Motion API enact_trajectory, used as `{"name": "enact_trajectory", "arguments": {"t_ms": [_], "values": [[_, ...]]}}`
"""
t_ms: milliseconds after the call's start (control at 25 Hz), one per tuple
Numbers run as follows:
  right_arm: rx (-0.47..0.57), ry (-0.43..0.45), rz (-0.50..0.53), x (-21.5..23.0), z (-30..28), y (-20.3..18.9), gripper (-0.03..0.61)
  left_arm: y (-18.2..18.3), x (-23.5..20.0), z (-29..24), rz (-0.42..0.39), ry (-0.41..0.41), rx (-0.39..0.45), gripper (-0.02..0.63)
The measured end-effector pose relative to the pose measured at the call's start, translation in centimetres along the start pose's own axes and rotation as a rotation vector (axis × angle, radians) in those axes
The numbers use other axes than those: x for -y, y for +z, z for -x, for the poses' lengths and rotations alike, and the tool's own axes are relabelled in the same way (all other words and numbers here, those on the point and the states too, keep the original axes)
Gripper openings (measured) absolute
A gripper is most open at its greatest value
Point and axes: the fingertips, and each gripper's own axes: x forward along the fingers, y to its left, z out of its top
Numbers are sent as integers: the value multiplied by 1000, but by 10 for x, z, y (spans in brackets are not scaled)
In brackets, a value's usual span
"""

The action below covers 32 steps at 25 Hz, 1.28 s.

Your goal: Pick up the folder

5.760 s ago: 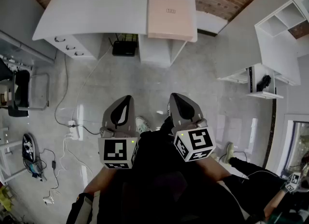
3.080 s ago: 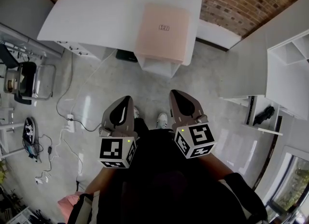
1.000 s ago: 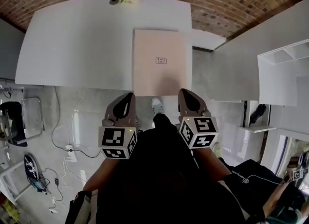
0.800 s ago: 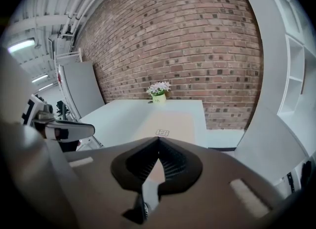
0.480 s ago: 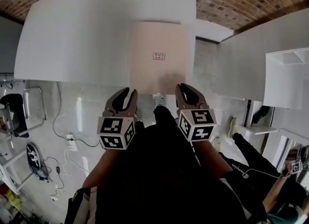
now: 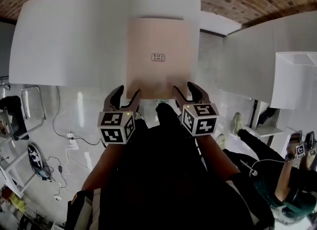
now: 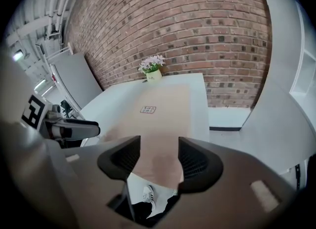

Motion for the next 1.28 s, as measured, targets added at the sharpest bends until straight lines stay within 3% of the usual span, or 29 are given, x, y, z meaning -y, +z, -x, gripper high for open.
{"name": "enact_trajectory", "arguments": {"t_ms": [520,960,1280], "values": [[-79,76,-98,23,-36,-13,348,-9,-17,-40,68,2,-57,314],[-111,163,-168,21,-52,-18,360,-15,-19,-54,162,-65,-77,325],[-98,166,-168,22,-51,-19,351,-15,-17,-57,165,-90,-84,322]]}}
